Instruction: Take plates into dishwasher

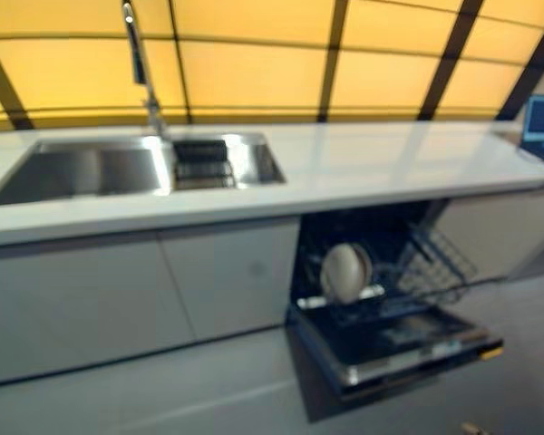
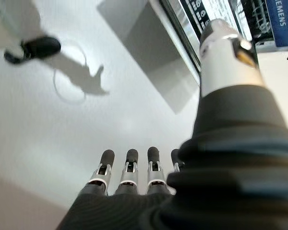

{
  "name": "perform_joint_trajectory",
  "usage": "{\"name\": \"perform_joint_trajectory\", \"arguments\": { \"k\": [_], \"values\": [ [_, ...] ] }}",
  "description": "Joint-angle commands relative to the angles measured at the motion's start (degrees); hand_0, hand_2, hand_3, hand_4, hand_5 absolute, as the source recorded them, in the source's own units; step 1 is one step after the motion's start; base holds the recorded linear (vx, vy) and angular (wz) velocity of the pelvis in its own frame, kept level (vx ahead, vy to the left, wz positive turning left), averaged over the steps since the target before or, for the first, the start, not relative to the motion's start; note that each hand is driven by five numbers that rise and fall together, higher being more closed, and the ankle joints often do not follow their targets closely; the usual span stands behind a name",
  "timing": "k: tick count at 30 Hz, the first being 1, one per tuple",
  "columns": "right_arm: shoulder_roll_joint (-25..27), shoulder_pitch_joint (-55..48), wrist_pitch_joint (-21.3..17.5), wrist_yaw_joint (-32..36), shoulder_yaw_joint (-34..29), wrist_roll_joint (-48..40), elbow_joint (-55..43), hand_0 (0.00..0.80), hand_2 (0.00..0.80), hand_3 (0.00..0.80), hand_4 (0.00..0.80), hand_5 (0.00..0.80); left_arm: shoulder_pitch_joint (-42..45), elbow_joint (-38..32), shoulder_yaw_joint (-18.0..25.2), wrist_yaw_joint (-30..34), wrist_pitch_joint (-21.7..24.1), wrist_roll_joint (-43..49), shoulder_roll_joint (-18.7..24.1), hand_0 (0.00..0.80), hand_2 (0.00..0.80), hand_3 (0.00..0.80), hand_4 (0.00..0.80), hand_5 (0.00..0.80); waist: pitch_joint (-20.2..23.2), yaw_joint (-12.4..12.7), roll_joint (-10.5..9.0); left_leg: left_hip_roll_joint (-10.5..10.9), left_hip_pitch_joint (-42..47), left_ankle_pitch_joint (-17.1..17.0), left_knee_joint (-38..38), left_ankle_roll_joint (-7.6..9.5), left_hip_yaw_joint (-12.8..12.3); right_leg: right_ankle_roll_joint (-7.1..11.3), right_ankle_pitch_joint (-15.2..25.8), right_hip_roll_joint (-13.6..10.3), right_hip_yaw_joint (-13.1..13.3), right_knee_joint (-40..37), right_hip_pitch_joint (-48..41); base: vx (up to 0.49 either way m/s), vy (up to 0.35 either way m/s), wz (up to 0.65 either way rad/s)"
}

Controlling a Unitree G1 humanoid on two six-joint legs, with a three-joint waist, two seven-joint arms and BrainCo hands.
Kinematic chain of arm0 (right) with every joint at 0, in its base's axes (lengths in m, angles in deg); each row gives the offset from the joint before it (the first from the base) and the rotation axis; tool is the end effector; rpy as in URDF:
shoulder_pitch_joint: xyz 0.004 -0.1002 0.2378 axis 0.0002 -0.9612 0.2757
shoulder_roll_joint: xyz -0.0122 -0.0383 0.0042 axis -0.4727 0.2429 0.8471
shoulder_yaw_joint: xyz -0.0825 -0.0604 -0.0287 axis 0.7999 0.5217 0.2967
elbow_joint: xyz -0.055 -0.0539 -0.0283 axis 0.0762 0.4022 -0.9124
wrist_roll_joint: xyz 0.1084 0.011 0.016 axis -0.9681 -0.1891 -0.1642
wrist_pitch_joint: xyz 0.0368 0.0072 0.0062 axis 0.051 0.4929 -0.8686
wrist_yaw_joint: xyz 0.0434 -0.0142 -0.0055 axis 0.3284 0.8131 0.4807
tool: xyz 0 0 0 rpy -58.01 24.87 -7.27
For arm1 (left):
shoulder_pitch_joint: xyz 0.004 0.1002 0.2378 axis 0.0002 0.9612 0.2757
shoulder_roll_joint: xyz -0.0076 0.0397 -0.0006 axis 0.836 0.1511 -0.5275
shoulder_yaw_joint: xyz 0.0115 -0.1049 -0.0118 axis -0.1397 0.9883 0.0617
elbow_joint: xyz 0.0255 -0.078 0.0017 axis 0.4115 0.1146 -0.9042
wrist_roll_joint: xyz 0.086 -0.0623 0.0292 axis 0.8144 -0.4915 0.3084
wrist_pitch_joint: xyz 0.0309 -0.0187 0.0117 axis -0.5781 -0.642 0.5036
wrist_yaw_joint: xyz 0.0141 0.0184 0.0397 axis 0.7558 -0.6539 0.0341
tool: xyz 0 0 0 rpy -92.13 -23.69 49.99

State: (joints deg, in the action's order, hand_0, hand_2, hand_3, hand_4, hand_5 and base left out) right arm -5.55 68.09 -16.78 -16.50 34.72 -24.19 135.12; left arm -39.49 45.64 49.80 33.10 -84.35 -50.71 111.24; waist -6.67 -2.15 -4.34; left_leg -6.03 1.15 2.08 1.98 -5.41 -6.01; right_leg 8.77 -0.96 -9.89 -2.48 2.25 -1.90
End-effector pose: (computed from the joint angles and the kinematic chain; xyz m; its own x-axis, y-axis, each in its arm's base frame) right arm 0.1109 -0.3643 -0.0516 0.3053 -0.4069 -0.8609 0.5998 0.7844 -0.1580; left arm 0.0715 0.2870 -0.1100 0.0316 0.3983 -0.9167 -0.0711 0.9158 0.3954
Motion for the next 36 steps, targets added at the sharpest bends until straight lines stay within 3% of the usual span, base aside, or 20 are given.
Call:
{"name": "perform_joint_trajectory", "arguments": {
  "k": [1,3,6,7,9,11,12,14,15,18,22,28,36],
  "values": [
    [-3.3,0.1,-4.9,-2.1,1.7,-7.7,0.7,0.0,0.0,0.0,0.0,0.0,-1.9,0.4,1.0,-1.9,0.9,-0.5,2.4,0.0,0.0,0.0,0.0,0.0,-0.7,0.9,-0.7,1.1,-4.1,2.1,5.2,5.88,2.4,0.84,7.2,-3.2,2.7,3.5,5.2,-0.165,-0.241,0.25],
    [-5.7,0.4,-5.5,-1.0,3.1,-13.7,1.1,0.0,0.0,0.0,0.0,0.0,-2.0,-0.1,1.0,-2.7,2.2,-3.9,2.1,0.0,0.0,0.0,0.0,0.0,-0.8,1.5,-0.07,-0.6,-3.5,-0.7,2.3,4.59,2.3,1.22,5.3,-1.8,0.4,2.4,4.5,-0.186,-0.309,0.08],
    [-7.8,-0.2,-6.9,-0.2,3.4,-16.1,1.7,0.0,0.0,0.0,0.0,0.0,-1.8,-0.5,0.7,-2.0,3.9,-6.8,0.8,0.0,0.0,0.0,0.0,0.0,-0.9,1.5,0.83,-1.3,-3.0,-3.5,-1.5,3.47,2.3,0.34,2.9,0.5,0.0,2.1,3.2,-0.073,-0.178,0.14],
    [-9.6,-1.1,-8.5,-0.2,4.0,-16.8,2.1,0.0,0.0,0.0,0.0,0.0,-1.3,-1.2,0.0,-1.3,5.8,-7.8,-1.3,0.0,0.0,0.0,0.0,0.0,-1.4,2.2,1.74,-1.1,-4.7,-7.6,-5.1,2.32,2.3,-1.16,0.9,2.7,-0.3,1.0,0.8,-0.074,-0.128,0.28],
    [-10.1,-0.5,-9.9,-1.3,4.5,-16.8,2.3,0.0,0.0,0.0,0.0,0.0,-1.5,-3.1,-1.7,-1.2,7.4,-8.8,-3.3,0.0,0.0,0.0,0.0,0.0,-2.8,3.7,2.59,0.2,-10.1,-11.3,-6.2,1.16,3.6,-2.58,0.1,4.5,-0.6,-1.4,-1.5,-0.237,-0.152,0.52],
    [-10.3,0.7,-12.0,-2.4,4.9,-17.8,3.0,0.0,0.0,0.0,0.0,0.0,-2.3,-4.1,-2.8,-0.7,8.0,-8.2,-4.5,0.0,0.0,0.0,0.0,0.0,-4.3,4.4,2.89,1.5,-12.0,-11.2,-5.1,1.33,4.7,-3.38,0.7,4.9,-0.4,-2.8,-1.8,-0.324,-0.138,0.37],
    [-9.9,1.6,-12.7,-2.5,4.6,-19.6,3.4,0.0,0.0,0.0,0.0,0.0,-2.8,-4.6,-3.6,0.3,9.1,-7.7,-5.1,0.0,0.0,0.0,0.0,0.0,-5.1,3.6,2.77,1.6,-12.1,-7.7,1.4,2.16,2.9,-4.01,1.7,3.9,-1.2,-3.2,-0.4,-0.289,-0.062,0.24],
    [-10.0,2.1,-12.3,-2.0,4.2,-21.0,3.4,0.0,0.0,0.0,0.0,0.0,-2.7,-5.3,-4.1,1.1,9.2,-7.8,-5.3,0.0,0.0,0.0,0.0,0.0,-5.1,3.0,2.56,2.2,-10.7,-5.1,3.8,2.57,3.7,-3.86,2.8,2.7,-2.3,-3.4,0.8,-0.181,0.001,0.63],
    [-10.4,2.3,-11.9,-1.1,4.5,-21.9,3.3,0.0,0.0,0.0,0.0,0.0,-2.2,-6.2,-4.4,1.3,9.1,-8.3,-5.6,0.0,0.0,0.0,0.0,0.0,-5.0,3.0,3.12,2.6,-8.3,-5.4,0.6,2.67,5.2,-3.48,3.6,2.3,-3.3,-3.5,1.3,-0.063,0.051,0.61],
    [-12.2,1.3,-13.4,1.3,4.5,-25.0,3.5,0.0,0.0,0.0,0.0,0.0,-0.3,-6.0,-5.5,1.6,10.5,-7.4,-5.9,0.0,0.0,0.0,0.0,0.0,-4.7,3.1,4.89,3.1,-5.2,-7.7,-5.5,2.44,5.2,-3.31,3.4,2.7,-5.2,-2.4,2.0,-0.015,0.026,0.1],
    [-12.4,1.6,-15.0,4.7,3.6,-29.6,4.4,0.0,0.0,0.0,0.0,0.0,0.3,-6.4,-5.8,2.0,11.7,-6.4,-5.7,0.0,0.0,0.0,0.0,0.0,-5.0,3.6,5.71,3.7,-5.3,-7.5,-5.9,2.72,5.8,-3.54,2.6,2.6,-6.4,-1.2,2.9,-0.06,-0.004,0.05],
    [-13.6,2.8,-13.6,11.2,1.3,-40.6,3.2,0.0,0.0,0.0,0.0,0.0,1.8,-6.9,-6.3,2.8,13.4,-6.9,-6.4,0.0,0.0,0.0,0.0,0.0,-6.0,4.1,6.63,4.5,-5.6,-7.3,-6.6,2.92,6.7,-3.84,3.0,2.3,-7.6,-2.6,3.3,-0.056,-0.013,0.12],
    [-13.9,4.9,-14.9,11.6,0.5,-44.2,2.6,0.0,0.0,0.0,0.0,0.0,1.3,-7.5,-7.2,2.4,14.0,-6.0,-6.2,0.0,0.0,0.0,0.0,0.0,-7.4,4.2,7.68,4.8,-7.7,-8.2,-7.0,3.02,7.4,-4.4,2.1,2.8,-8.0,-0.6,5.9,-0.049,-0.03,0.1]
  ]
}}
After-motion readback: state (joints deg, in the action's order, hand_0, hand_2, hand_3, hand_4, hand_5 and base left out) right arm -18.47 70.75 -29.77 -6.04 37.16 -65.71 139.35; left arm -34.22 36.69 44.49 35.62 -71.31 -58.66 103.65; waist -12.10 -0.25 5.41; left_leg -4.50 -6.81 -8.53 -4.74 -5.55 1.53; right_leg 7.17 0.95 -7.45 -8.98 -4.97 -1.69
